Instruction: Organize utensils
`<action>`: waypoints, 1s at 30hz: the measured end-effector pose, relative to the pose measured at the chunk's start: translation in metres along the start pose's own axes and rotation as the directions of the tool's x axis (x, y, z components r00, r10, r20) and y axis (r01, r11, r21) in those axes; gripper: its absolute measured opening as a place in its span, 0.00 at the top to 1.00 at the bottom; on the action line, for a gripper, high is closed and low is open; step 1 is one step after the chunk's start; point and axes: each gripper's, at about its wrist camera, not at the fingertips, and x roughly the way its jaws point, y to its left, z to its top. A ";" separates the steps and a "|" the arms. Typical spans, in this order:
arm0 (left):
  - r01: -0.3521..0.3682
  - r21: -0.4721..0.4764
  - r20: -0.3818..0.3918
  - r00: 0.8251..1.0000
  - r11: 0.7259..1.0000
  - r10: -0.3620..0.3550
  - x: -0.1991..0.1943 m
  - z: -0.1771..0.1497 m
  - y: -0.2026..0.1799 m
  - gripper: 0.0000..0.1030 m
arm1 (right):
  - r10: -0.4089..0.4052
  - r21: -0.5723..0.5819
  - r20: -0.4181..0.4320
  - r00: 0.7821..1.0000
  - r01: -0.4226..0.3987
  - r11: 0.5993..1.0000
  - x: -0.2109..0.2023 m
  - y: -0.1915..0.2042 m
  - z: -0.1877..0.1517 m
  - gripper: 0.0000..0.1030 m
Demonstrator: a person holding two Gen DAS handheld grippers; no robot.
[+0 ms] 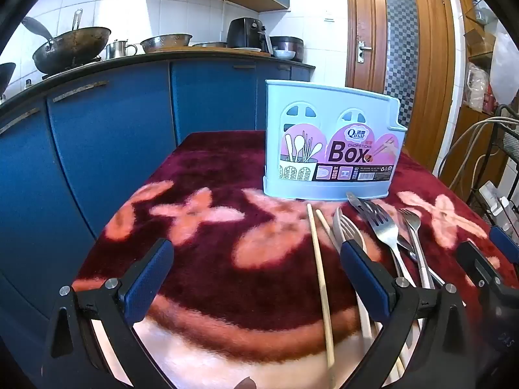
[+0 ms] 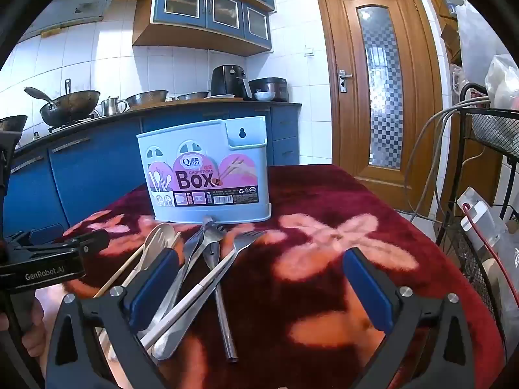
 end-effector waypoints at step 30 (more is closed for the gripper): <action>-0.004 0.006 0.000 1.000 1.000 0.004 0.000 0.000 0.000 0.00 | 0.001 0.002 -0.003 1.000 -0.001 1.000 -0.001 0.000 0.000 0.00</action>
